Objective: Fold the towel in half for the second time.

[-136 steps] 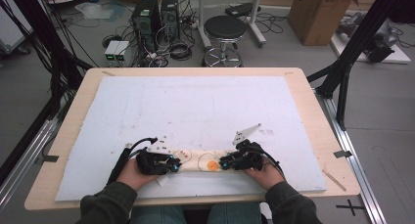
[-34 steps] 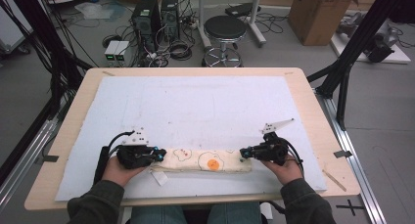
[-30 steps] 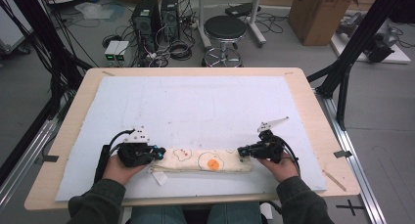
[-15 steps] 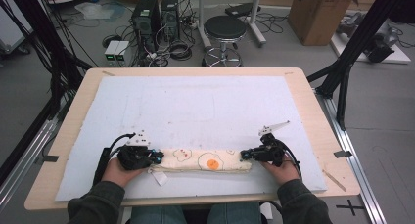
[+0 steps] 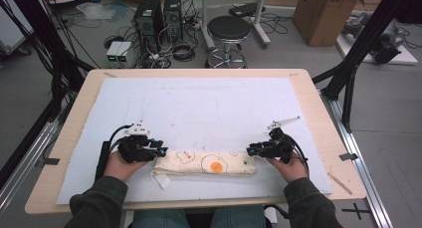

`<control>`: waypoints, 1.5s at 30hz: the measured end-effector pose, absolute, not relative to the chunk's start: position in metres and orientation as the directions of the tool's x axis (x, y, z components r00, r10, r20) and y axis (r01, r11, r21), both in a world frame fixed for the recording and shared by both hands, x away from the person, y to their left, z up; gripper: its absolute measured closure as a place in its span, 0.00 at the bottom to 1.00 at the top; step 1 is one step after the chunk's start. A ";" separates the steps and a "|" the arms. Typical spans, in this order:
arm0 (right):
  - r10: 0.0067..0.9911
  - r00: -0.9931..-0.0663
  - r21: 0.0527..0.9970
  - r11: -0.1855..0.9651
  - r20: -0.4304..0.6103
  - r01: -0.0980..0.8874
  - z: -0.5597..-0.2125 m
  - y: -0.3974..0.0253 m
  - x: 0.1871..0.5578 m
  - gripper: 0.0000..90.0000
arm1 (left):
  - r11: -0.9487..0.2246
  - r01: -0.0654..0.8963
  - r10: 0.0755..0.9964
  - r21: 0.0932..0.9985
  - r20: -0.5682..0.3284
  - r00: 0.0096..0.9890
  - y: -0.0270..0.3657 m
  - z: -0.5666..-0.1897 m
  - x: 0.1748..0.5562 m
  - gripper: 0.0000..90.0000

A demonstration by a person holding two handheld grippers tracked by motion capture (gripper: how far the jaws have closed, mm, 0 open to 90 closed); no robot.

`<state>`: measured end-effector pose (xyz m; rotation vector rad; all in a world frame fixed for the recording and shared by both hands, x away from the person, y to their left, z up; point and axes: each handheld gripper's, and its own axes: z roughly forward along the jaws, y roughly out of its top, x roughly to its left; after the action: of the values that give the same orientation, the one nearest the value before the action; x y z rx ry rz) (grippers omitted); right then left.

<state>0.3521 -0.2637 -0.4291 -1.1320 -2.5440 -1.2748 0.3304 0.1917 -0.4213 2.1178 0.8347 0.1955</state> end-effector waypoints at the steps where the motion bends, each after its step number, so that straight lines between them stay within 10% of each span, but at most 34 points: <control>1: 0.580 -0.723 0.653 0.388 0.375 0.651 -0.430 -0.263 0.352 0.72 | -0.427 0.513 0.630 0.745 -0.162 0.759 0.191 -0.424 0.332 0.68; 12: 0.553 -0.759 0.618 0.474 0.345 0.627 -0.438 -0.254 0.350 0.80 | -0.453 0.571 0.609 0.684 -0.230 0.759 0.189 -0.435 0.340 0.68; 22: 0.526 -0.772 0.615 0.490 0.356 0.618 -0.438 -0.252 0.348 0.94 | -0.483 0.535 0.592 0.693 -0.192 0.783 0.184 -0.433 0.331 0.92; 45: 0.585 -0.752 0.678 0.421 0.305 0.603 -0.406 -0.244 0.400 0.95 | -0.345 0.514 0.721 0.785 -0.129 0.681 0.196 -0.413 0.372 0.93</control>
<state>0.3995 -0.2437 -0.4060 -1.0987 -2.6298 -1.2686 0.3716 0.1955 -0.4128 2.0263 0.9503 0.3020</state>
